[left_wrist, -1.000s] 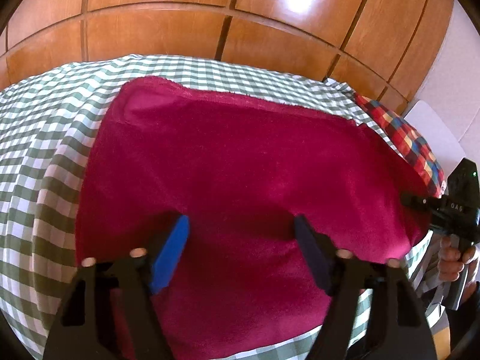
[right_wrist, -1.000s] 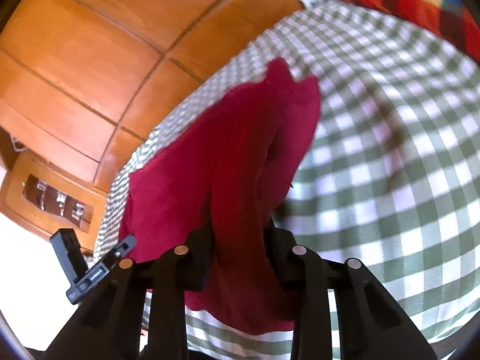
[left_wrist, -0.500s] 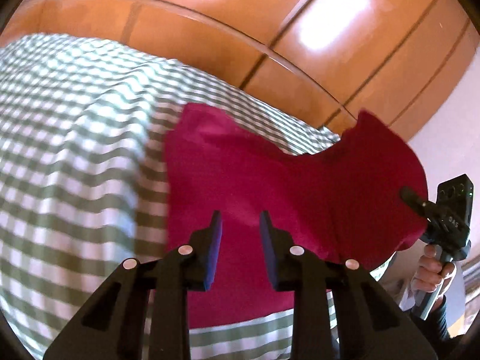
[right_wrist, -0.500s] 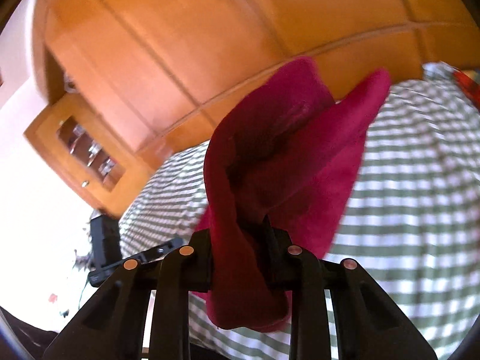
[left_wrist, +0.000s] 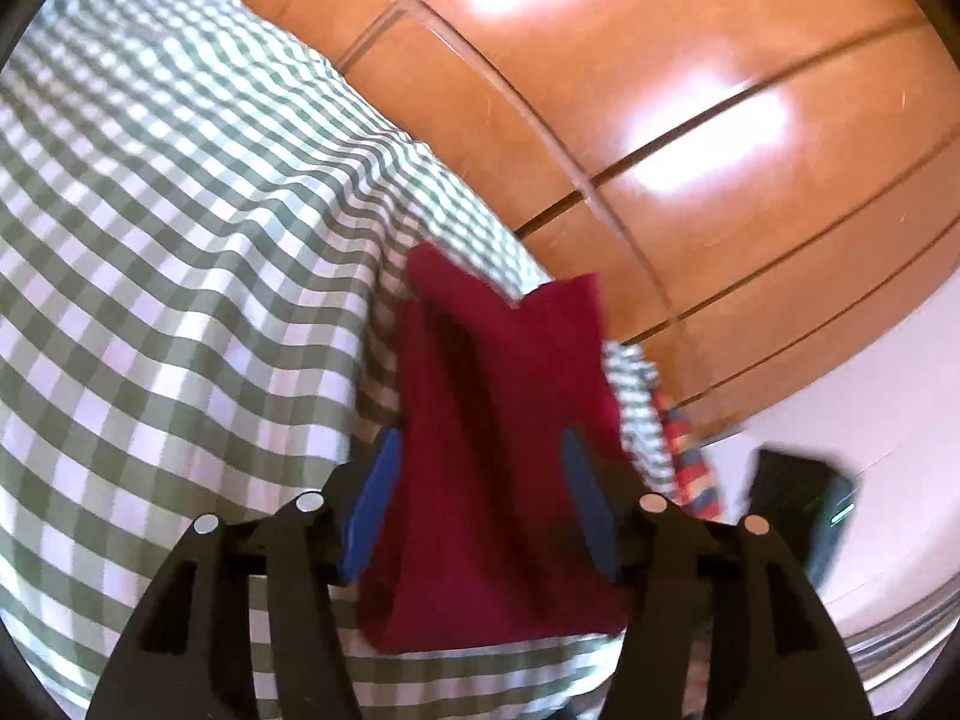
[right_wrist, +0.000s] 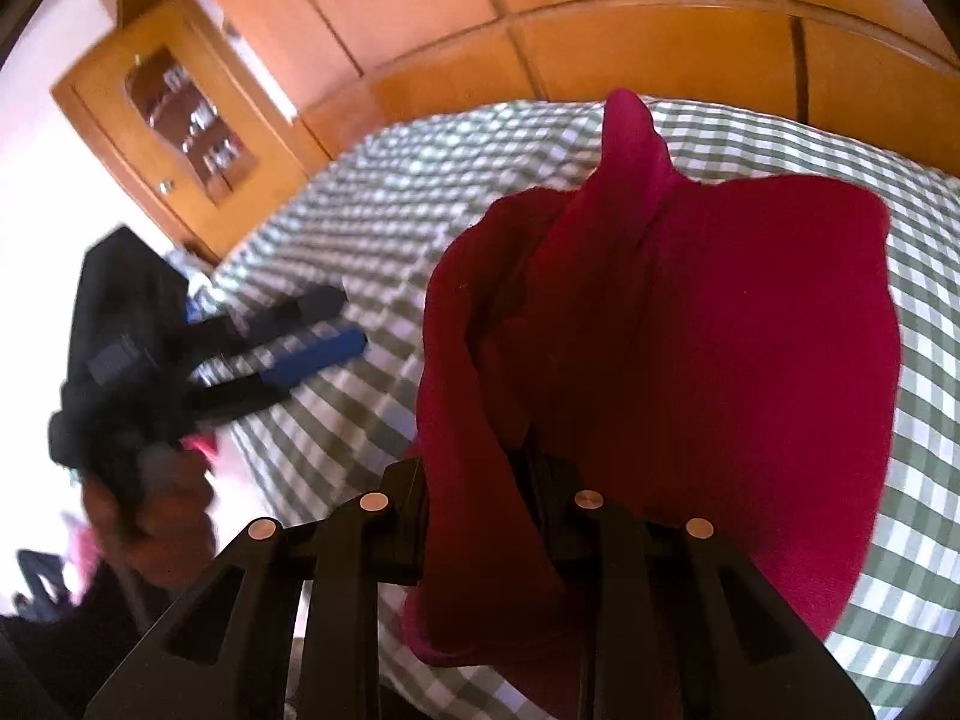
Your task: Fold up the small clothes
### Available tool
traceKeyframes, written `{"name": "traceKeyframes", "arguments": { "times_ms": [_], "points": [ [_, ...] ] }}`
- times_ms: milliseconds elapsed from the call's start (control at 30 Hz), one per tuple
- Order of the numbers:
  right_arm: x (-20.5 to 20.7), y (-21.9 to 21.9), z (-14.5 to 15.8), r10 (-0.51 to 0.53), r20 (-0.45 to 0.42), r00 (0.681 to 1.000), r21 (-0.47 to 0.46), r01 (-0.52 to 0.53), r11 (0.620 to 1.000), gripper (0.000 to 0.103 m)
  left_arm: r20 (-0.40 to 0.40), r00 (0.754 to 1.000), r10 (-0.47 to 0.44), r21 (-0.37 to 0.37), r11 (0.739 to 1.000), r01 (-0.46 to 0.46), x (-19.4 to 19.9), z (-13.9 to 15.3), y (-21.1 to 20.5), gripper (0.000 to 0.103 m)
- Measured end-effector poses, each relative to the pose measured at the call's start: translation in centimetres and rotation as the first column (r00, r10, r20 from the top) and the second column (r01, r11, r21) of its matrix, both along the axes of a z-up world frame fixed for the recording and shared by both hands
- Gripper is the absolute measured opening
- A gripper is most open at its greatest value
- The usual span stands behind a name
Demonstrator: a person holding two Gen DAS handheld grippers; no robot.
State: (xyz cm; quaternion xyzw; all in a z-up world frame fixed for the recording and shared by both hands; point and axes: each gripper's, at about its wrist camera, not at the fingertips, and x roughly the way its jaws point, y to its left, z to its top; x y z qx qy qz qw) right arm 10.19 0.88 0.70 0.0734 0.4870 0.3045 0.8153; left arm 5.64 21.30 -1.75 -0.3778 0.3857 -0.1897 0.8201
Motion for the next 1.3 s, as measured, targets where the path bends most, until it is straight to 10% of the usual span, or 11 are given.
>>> {"name": "traceKeyframes", "arguments": {
  "times_ms": [167, 333, 600, 700, 767, 800, 1100, 1300],
  "points": [
    [-1.6, -0.9, 1.1, 0.084, -0.001, 0.996, 0.139, -0.083, 0.987, 0.049, -0.005, 1.0, -0.022, -0.053, 0.998, 0.021, 0.9, 0.3, 0.1, 0.058],
    [-4.4, -5.2, 1.8, 0.122, -0.033, 0.992, 0.321, -0.105, 0.941, 0.049, 0.007, 0.997, -0.082, -0.11, 0.991, 0.082, 2.9, 1.5, -1.5, 0.076],
    [-7.9, -12.0, 1.0, -0.049, -0.056, 0.997, 0.279, 0.063, 0.958, 0.049, -0.09, 0.975, -0.202, -0.027, 0.979, 0.201, 6.2, 1.3, -5.3, 0.08],
    [-8.3, -11.6, 0.9, -0.067, -0.051, 0.996, 0.259, 0.078, 0.963, 0.049, -0.123, 0.964, -0.235, 0.07, 0.967, 0.245, 6.7, 1.3, -7.0, 0.072],
    [-8.3, -11.2, 0.7, -0.074, -0.046, 0.996, 0.256, 0.083, 0.963, 0.049, -0.143, 0.958, -0.25, 0.165, 0.948, 0.272, 6.7, 1.4, -8.0, 0.024],
    [-8.3, -10.7, 0.8, -0.072, -0.039, 0.997, 0.25, 0.079, 0.965, 0.049, -0.14, 0.96, -0.242, 0.237, 0.933, 0.27, 6.6, 1.5, -8.3, 0.017],
    [-7.8, -5.3, -2.2, 0.028, -0.064, 0.998, 0.215, -0.014, 0.976, 0.049, -0.141, 0.984, -0.106, 0.398, 0.905, 0.154, 5.4, -1.0, -5.4, 0.016],
    [-8.6, -5.6, -2.8, 0.02, -0.059, 0.998, 0.182, -0.009, 0.983, 0.049, -0.139, 0.989, -0.057, 0.418, 0.902, 0.11, 5.8, -2.5, -5.5, 0.034]
  ]
}}
